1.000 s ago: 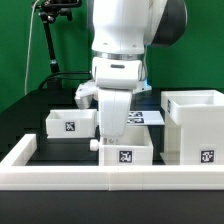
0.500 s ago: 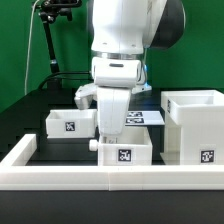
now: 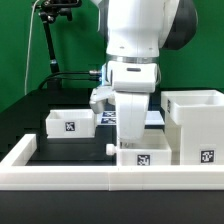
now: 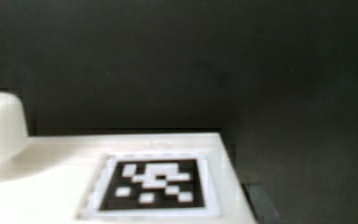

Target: Assemble drawer

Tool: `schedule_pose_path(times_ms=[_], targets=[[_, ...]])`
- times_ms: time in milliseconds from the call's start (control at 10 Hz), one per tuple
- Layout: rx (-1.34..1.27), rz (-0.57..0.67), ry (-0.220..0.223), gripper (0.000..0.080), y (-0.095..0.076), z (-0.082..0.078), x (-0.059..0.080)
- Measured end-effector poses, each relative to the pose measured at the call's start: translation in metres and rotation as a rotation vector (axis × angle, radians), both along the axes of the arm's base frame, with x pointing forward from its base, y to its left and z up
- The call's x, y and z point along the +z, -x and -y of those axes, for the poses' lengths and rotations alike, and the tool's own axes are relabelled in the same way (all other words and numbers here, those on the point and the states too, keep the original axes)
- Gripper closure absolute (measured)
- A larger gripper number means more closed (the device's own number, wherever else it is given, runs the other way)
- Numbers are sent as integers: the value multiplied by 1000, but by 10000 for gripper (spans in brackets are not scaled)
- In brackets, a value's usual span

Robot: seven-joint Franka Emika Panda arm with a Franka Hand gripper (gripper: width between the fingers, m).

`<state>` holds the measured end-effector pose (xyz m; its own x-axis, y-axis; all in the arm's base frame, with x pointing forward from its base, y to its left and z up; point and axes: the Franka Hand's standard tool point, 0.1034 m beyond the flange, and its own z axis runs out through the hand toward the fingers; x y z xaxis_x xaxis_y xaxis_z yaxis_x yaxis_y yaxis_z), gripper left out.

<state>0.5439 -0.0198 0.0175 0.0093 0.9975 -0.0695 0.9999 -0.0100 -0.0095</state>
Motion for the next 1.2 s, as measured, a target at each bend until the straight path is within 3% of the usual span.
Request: schedule_pose_path(times_ms=[400, 700, 1200], targets=[[-2, 14, -2, 757, 1, 2, -2], [31, 2, -4, 757, 2, -10, -3], [28, -3, 1, 757, 3, -6, -4]])
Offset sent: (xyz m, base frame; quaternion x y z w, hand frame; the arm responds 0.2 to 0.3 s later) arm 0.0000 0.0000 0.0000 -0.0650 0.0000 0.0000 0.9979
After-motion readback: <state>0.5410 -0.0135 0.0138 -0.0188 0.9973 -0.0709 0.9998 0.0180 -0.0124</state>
